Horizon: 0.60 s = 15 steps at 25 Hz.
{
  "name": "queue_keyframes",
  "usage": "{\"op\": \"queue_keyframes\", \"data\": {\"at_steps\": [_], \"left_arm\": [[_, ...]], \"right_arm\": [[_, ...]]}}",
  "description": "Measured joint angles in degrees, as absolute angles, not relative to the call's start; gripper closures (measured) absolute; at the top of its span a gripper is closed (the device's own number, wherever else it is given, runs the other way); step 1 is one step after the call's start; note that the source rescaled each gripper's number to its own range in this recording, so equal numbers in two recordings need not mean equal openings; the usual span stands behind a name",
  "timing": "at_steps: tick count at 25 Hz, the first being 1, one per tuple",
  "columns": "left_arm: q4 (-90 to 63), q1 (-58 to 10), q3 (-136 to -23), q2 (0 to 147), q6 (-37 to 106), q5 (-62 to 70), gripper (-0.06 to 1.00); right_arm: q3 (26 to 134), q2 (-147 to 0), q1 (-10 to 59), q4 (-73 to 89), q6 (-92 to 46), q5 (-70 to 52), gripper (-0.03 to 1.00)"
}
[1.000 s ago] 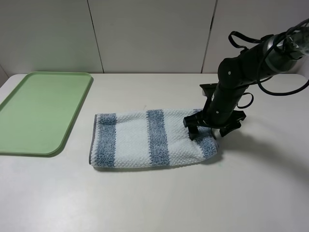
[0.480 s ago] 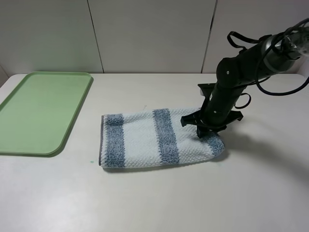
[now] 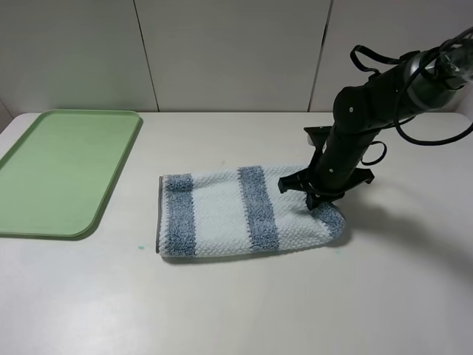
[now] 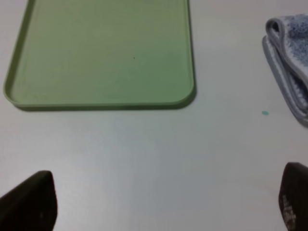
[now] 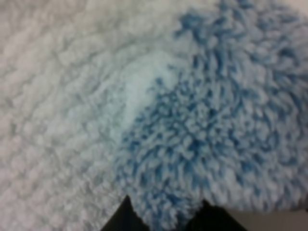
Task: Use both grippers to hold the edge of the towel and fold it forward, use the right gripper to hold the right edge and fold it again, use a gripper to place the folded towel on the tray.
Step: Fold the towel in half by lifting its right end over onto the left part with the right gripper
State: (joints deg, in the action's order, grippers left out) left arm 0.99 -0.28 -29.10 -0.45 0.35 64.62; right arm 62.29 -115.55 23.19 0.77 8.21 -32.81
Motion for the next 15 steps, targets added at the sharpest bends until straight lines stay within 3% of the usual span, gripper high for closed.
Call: {"op": "queue_keyframes", "data": {"at_steps": [15], "left_arm": [[1.0,-0.3,-29.1,-0.4,0.4,64.6,0.03]], "right_arm": [[67.1,-109.6,23.1,-9.0,9.7,-44.3,0.88]]}}
